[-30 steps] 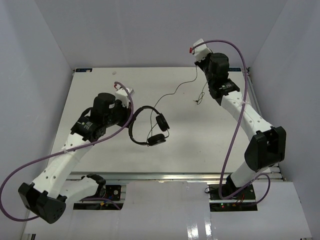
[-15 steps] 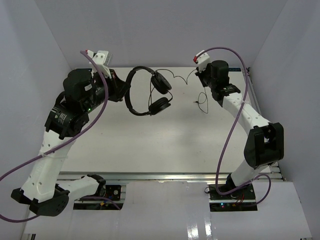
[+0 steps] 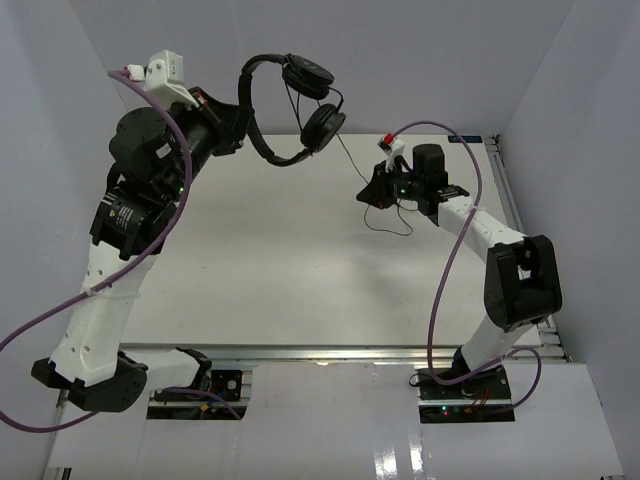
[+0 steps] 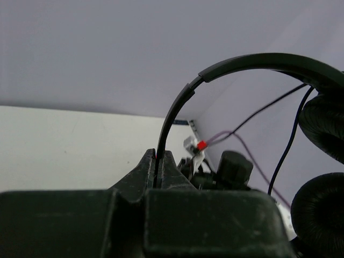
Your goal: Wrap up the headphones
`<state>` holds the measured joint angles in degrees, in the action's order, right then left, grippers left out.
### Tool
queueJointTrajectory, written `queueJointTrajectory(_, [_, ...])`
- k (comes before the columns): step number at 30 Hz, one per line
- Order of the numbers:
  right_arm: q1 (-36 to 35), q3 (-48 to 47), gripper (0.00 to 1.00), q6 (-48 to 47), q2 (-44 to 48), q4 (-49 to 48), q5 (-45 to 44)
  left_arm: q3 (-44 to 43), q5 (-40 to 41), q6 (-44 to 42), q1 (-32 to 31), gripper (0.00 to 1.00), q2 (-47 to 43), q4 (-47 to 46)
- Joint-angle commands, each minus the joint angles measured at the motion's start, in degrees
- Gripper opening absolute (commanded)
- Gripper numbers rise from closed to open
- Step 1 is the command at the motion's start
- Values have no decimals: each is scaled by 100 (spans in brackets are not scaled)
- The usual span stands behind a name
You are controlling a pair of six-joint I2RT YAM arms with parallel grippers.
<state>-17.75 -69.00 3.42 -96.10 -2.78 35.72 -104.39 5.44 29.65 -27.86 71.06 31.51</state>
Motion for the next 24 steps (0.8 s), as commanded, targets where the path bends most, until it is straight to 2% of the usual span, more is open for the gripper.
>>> queueJointTrajectory(1, [-47,337,8,908,203,-826,964,-235,754,537,28,0,218,-934])
queueJointTrajectory(9, [-207,826,8,955,817,-1076,1280,-501,1540,239,270,0,902,-1442])
queueJointTrajectory(13, [-382,1111,8,769,1155,-1052,1288,-748,1616,151,561,0,1256,-1508])
queueJointTrajectory(19, [-699,1187,8,309,1585,-694,1088,-1153,1831,-7,898,0,1915,-1472])
queueJointTrajectory(24, [-1100,1208,8,-236,1927,-238,792,-1124,1939,-171,1222,0,2264,-1568])
